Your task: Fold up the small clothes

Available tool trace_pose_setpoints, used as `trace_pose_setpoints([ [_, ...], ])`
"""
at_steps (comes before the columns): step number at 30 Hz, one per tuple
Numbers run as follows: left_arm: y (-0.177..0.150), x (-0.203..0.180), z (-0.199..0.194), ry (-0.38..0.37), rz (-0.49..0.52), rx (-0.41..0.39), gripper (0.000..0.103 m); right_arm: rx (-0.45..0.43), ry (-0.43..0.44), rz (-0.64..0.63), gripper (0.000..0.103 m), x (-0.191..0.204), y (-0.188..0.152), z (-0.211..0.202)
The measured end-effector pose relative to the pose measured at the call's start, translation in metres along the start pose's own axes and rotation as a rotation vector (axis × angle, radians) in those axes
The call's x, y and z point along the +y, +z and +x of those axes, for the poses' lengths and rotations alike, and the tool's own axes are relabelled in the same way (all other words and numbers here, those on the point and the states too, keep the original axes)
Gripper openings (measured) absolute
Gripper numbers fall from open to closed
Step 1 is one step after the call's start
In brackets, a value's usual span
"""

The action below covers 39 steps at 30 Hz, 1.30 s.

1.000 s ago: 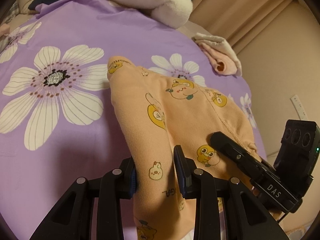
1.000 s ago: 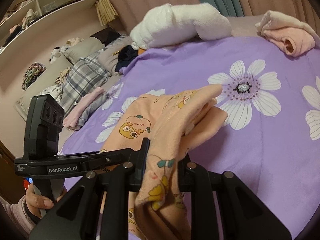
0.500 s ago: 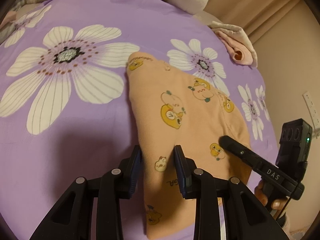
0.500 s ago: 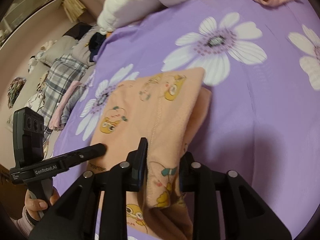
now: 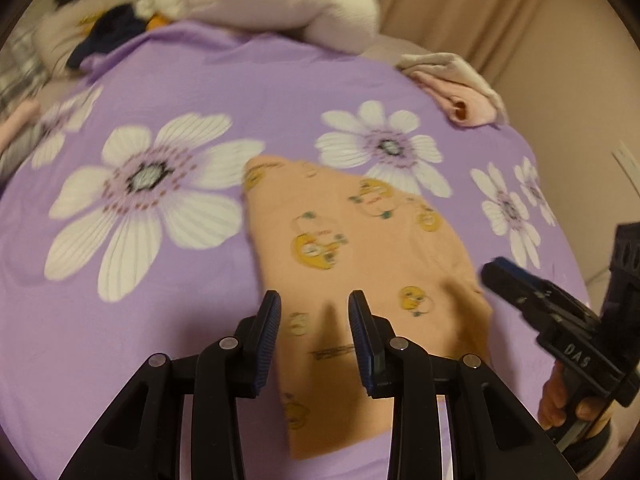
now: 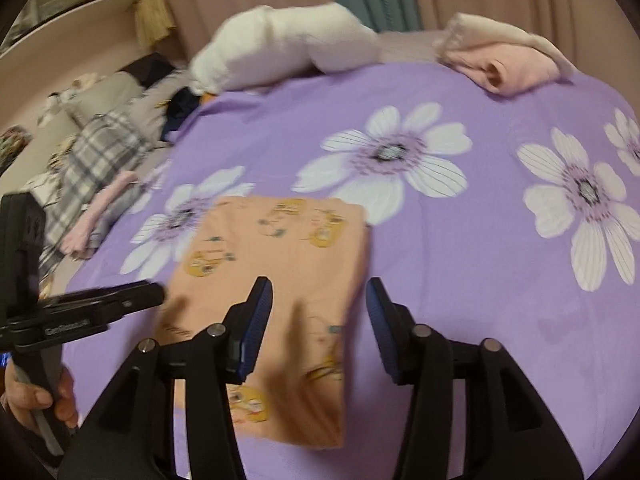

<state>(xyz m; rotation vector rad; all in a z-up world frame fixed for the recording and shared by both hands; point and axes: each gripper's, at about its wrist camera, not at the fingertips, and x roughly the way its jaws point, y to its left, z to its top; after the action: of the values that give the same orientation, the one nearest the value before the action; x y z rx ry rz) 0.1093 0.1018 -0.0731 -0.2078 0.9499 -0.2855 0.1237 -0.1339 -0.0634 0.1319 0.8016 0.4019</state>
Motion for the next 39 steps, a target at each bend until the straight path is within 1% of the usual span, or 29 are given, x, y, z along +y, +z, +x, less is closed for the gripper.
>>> trace_pose_setpoints([
  [1,0.0,-0.004,0.001,-0.017,0.012,-0.007,0.032,-0.001,0.025,-0.013,0.029,0.003,-0.001,0.0],
  [2,-0.001,-0.006,0.004,-0.032,0.021,-0.004,0.032,0.002,0.043,-0.03,0.019,0.007,-0.003,0.001],
  [4,-0.001,-0.008,0.013,-0.046,0.021,0.015,0.032,0.028,0.05,-0.05,0.017,0.012,-0.007,0.008],
  [6,-0.002,-0.005,0.024,-0.058,0.006,0.042,0.032,0.063,0.032,-0.064,0.015,0.016,-0.013,0.02],
  [9,-0.006,0.003,0.038,-0.055,-0.024,0.078,0.032,0.121,0.017,-0.036,0.014,0.011,-0.02,0.036],
  [11,-0.008,0.003,0.037,-0.059,-0.023,0.076,0.032,0.142,0.017,-0.016,0.01,0.006,-0.022,0.043],
  [14,-0.008,0.0,0.032,-0.052,-0.013,0.076,0.032,0.151,0.022,-0.011,0.01,0.006,-0.022,0.042],
  [15,-0.009,-0.001,0.03,-0.048,-0.01,0.077,0.032,0.147,0.024,-0.008,0.012,0.007,-0.022,0.042],
  [17,-0.013,-0.004,0.025,-0.041,0.007,0.074,0.032,0.133,0.053,0.001,0.017,0.008,-0.023,0.035],
  [19,-0.019,-0.007,0.021,-0.022,0.029,0.072,0.032,0.122,0.078,-0.004,0.017,0.012,-0.026,0.027],
  [21,-0.025,-0.009,0.02,-0.018,0.039,0.077,0.032,0.123,0.096,-0.016,0.017,0.016,-0.031,0.021],
  [23,-0.032,-0.011,0.02,0.003,0.055,0.077,0.032,0.144,0.093,-0.034,0.017,0.019,-0.041,0.02],
  [25,-0.035,-0.013,0.019,0.017,0.052,0.08,0.032,0.17,0.076,-0.038,0.014,0.018,-0.05,0.024],
  [27,-0.036,-0.016,0.012,0.035,0.045,0.075,0.032,0.191,0.063,-0.031,0.014,0.017,-0.054,0.024],
  [28,-0.036,-0.017,0.008,0.045,0.045,0.071,0.035,0.191,0.06,-0.028,0.014,0.018,-0.055,0.021],
  [29,-0.036,-0.019,0.004,0.056,0.044,0.066,0.039,0.188,0.057,-0.03,0.017,0.019,-0.055,0.017],
  [31,-0.037,-0.021,-0.008,0.094,0.043,0.052,0.067,0.175,0.045,-0.044,0.024,0.024,-0.054,0.006],
  [32,-0.038,-0.023,-0.014,0.106,0.044,0.039,0.071,0.163,0.041,-0.051,0.03,0.026,-0.053,-0.002],
  [33,-0.039,-0.025,-0.024,0.112,0.049,0.015,0.074,0.156,0.042,-0.052,0.042,0.028,-0.052,-0.008],
  [34,-0.039,-0.026,-0.03,0.119,0.05,0.003,0.076,0.146,0.037,-0.053,0.048,0.029,-0.051,-0.014],
  [35,-0.039,-0.027,-0.037,0.131,0.049,-0.007,0.079,0.132,0.024,-0.059,0.057,0.032,-0.051,-0.022],
  [36,-0.039,-0.028,-0.044,0.146,0.046,-0.015,0.088,0.117,0.008,-0.067,0.062,0.034,-0.049,-0.03],
  [37,-0.038,-0.028,-0.051,0.159,0.041,-0.025,0.096,0.109,-0.005,-0.071,0.064,0.035,-0.048,-0.035],
  [38,-0.038,-0.028,-0.055,0.174,0.034,-0.035,0.098,0.104,-0.024,-0.071,0.07,0.037,-0.046,-0.043],
  [39,-0.038,-0.027,-0.063,0.208,0.02,-0.045,0.1,0.101,-0.037,-0.067,0.075,0.038,-0.044,-0.048],
])
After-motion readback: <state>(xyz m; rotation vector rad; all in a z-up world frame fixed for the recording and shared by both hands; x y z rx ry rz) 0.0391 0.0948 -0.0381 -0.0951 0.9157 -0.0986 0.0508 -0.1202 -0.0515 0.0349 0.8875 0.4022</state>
